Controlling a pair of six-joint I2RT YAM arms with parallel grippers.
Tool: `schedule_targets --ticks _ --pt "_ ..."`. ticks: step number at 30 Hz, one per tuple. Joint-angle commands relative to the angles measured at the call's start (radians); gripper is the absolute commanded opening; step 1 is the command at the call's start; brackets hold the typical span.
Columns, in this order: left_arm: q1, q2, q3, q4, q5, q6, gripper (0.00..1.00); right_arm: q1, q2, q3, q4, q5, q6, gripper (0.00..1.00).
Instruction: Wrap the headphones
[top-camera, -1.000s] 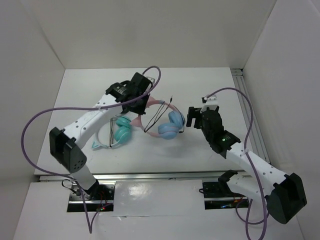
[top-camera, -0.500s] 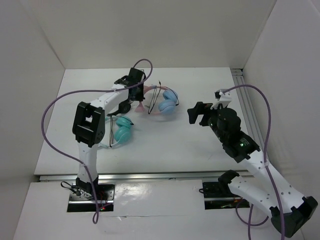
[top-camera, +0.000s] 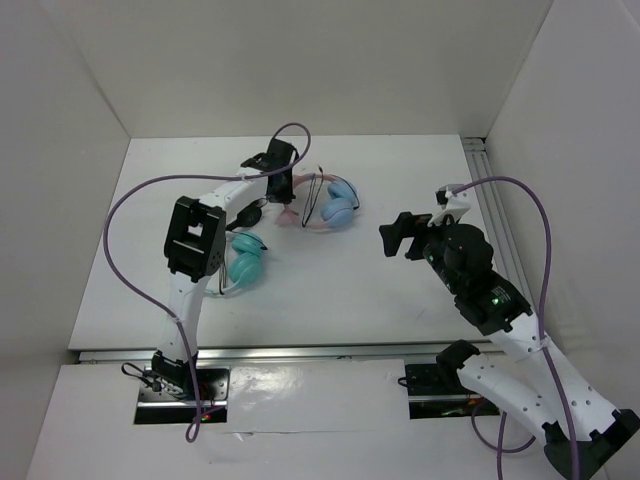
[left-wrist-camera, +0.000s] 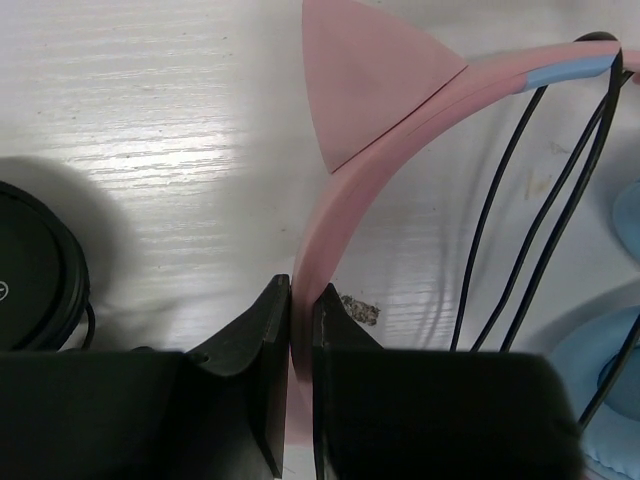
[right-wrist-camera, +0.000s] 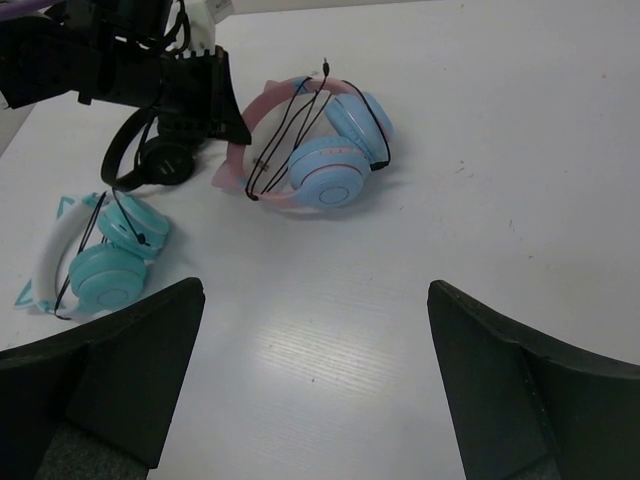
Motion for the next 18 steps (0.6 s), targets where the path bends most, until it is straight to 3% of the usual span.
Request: schedule_targets --ticks 1,5,9,10,16,18 --pt "0.006 -0.028 0.009 0.026 -0.034 -0.083 0.0 -0.005 -0.015 0.005 -0.017 -0.007 -0.016 1.0" --pt "0.006 -0.041 0.019 -0.008 -0.077 -0.103 0.03 -0.005 -0.024 -0.014 -0.008 -0.029 -0.007 1.0" --pt "0.006 -0.03 0.039 -0.054 -0.067 -0.118 0.31 -0.005 -0.024 -0.014 -0.008 -0.05 0.002 1.0" --pt "0.006 -0.03 0.039 -0.054 -0.067 -0.118 0.42 -0.005 -0.024 -0.004 -0.008 -0.05 0.002 1.0" --pt "0.006 -0.105 0.009 -0.039 -0.018 -0.118 0.61 -0.005 -0.042 0.016 -0.028 -0.073 0.002 1.0" --pt "0.006 -0.145 -0.002 -0.039 0.017 -0.127 0.63 -0.005 -0.033 0.038 -0.028 -0.096 -0.007 1.0"
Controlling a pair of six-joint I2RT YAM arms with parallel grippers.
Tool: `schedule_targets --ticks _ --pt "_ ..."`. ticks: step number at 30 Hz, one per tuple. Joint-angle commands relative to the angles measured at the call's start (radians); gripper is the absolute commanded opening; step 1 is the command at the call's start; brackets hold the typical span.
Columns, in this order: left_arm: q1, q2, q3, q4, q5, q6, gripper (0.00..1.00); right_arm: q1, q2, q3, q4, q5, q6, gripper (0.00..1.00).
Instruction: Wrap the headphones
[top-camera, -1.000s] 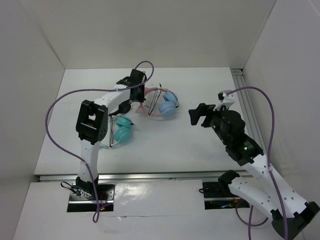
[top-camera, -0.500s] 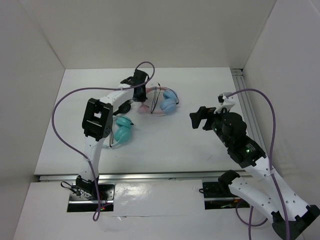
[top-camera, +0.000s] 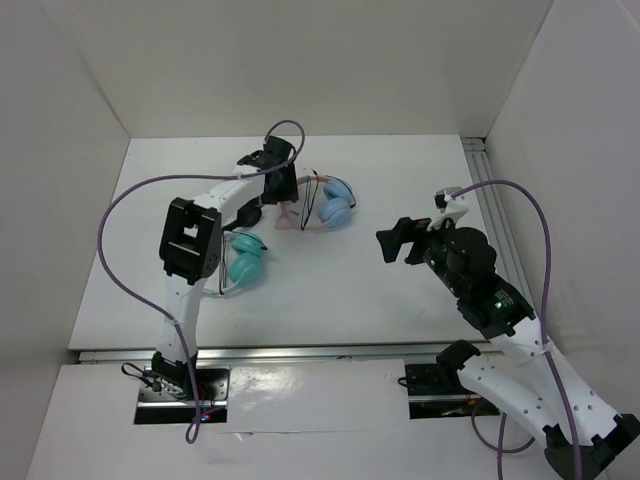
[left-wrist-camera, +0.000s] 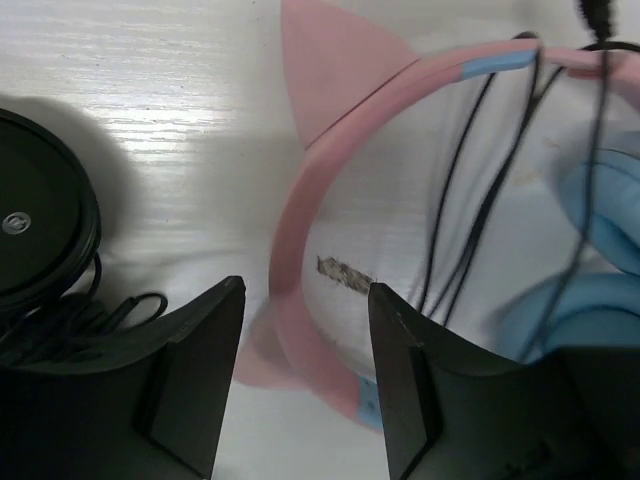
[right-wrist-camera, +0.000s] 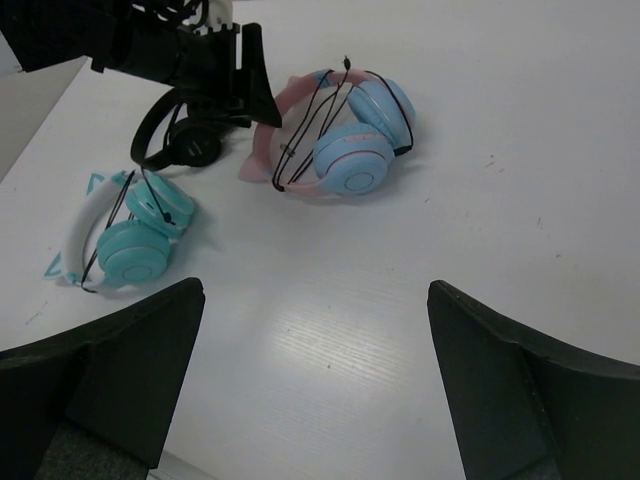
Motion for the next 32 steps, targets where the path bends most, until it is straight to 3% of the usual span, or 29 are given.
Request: schedule_targets --ticks 1,3,4,5,6,8,12,15,21,25,32 --pt "0.006 -0.176 0.002 0.02 0.052 -0.023 0.65 -0.005 -0.006 0.051 -0.012 -0.051 -0.005 1.0" --pt "-0.004 -0.245 -0.017 0.029 0.071 -0.034 0.67 -0.005 0.005 0.069 -0.012 -0.052 -0.005 1.0" --pt "-0.004 -0.283 -0.026 0.03 0.08 -0.034 0.77 -0.005 0.005 0.078 -0.023 -0.052 -0.005 1.0" --pt "-0.013 -0.369 -0.026 0.03 0.08 -0.017 0.97 -0.005 0.014 0.089 -0.04 -0.052 -0.005 1.0" --pt "-0.013 -0.415 -0.041 0.03 0.069 -0.003 1.0 -0.005 0.025 0.101 -0.054 -0.041 0.004 1.0" --pt "-0.037 -0.515 -0.072 -0.027 -0.003 0.026 1.0 -0.005 0.039 0.158 -0.124 -0.015 0.004 1.0" --pt "-0.092 -0.925 -0.306 -0.018 -0.099 0.066 1.0 -0.005 0.039 0.279 -0.259 0.045 -0.02 1.0" --pt "-0.161 -1.124 -0.391 -0.071 -0.221 0.06 1.0 -0.005 0.028 0.386 -0.35 0.071 -0.03 1.0" --pt "-0.189 -1.634 -0.627 -0.216 -0.27 -0.018 1.0 -0.005 -0.001 0.583 -0.503 0.091 -0.051 1.0" --pt "-0.189 -1.794 -0.647 -0.332 -0.273 -0.028 1.0 -0.005 -0.012 0.617 -0.552 0.102 -0.06 1.0" --pt "-0.189 -1.839 -0.589 -0.481 -0.276 -0.048 1.0 -0.005 -0.041 0.559 -0.54 0.093 -0.04 1.0"
